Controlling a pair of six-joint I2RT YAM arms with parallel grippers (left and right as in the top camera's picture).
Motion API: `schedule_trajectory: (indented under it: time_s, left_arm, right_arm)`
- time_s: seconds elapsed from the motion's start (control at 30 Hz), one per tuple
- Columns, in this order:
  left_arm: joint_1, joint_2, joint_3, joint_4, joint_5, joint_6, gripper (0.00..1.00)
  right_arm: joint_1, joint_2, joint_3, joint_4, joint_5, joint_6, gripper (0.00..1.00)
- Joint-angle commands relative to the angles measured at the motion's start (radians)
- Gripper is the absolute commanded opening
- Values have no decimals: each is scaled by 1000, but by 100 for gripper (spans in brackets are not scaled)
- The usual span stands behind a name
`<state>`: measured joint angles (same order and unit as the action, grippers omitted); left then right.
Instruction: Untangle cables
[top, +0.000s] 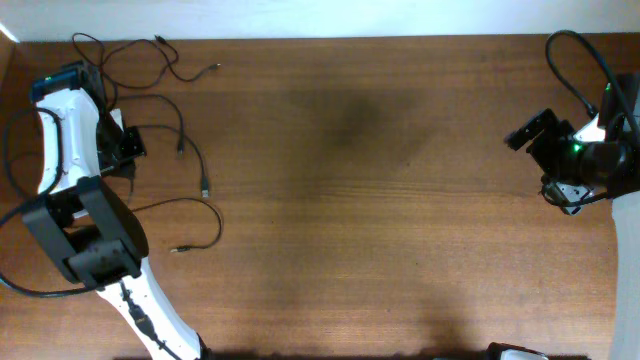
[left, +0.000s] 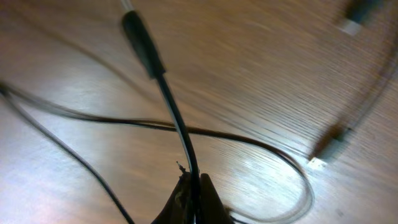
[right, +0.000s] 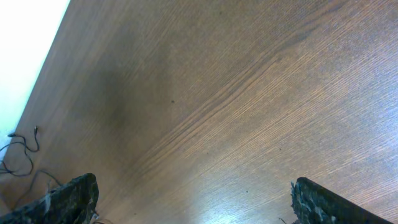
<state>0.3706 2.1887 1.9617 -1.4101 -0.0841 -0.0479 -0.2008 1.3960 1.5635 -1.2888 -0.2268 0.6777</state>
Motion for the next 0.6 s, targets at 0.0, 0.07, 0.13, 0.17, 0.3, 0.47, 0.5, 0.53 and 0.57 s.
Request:
schedule_trajectory:
  time_s: [0.0,0.07,0.13,0.17,0.3,0.47,0.5,0.53,0.57]
  left_arm:
    - [-29,-18,10,-40,317,264,0]
    - [-45,-18,8,-65,270,289,0]
    - [-60,-18,2,-87,176,289,4]
    - [-67,-16,2,-108,137,288,6]
    - [-69,-15,2,-145,93,284,40]
    - [-69,-15,2,-150,58,274,57]
    - [-69,-15,2,-147,58,274,55]
    - [-69,-15,2,-148,58,274,53]
    - [-69,-15,2,-147,58,274,55]
  right_arm:
    - [5,4,-3,3,-5,-1,99]
    - [5,4,-3,6,-5,-1,99]
    - [5,4,-3,8,-5,-1,99]
    - [5,4,-3,10,-5,-1,100]
    - [5,4,-3,10,-9,-1,99]
    - [5,4,-3,10,-9,-1,100]
    - [5,4,-3,10,-9,-1,100]
    - [5,4,-3,10,-9,-1,99]
    - [5,4,-3,10,-9,-1,100]
